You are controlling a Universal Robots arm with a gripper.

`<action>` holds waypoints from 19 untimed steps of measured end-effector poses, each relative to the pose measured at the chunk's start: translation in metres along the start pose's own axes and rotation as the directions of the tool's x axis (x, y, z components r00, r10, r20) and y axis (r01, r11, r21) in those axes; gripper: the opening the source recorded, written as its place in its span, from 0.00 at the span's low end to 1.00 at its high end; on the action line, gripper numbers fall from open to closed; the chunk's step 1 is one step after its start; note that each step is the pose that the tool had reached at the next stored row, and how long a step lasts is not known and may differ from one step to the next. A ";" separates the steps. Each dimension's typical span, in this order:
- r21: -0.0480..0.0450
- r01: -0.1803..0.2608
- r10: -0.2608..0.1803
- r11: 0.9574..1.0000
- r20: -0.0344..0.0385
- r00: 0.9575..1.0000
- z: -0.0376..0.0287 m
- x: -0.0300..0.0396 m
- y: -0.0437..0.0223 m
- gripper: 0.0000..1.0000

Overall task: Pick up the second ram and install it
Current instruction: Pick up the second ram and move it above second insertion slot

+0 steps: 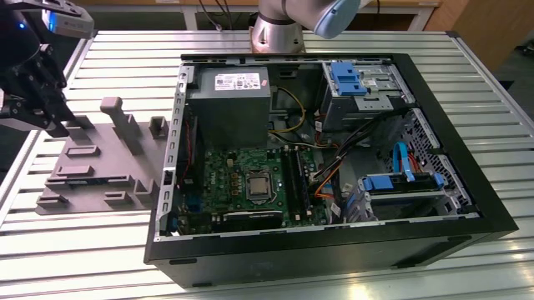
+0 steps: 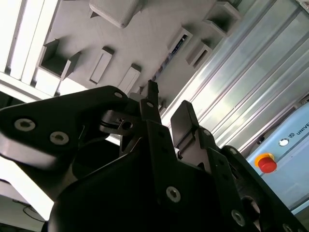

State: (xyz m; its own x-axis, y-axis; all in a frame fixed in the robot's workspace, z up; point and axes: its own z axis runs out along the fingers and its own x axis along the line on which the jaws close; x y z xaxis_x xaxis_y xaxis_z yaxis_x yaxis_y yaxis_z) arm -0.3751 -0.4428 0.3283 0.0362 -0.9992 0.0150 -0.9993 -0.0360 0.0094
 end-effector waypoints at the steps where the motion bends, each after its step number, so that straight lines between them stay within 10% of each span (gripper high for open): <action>1: 0.002 0.000 0.000 1.000 0.000 1.000 0.0011 0.0000 0.0005 0.38; 19: 0.004 -0.060 0.060 0.998 0.003 0.998 0.0315 0.0011 0.0131 0.38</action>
State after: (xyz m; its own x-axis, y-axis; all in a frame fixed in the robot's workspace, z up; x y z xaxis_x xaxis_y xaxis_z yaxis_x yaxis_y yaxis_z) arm -0.3885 -0.4449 0.2970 -0.0239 -0.9996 0.0129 -0.9997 0.0240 0.0050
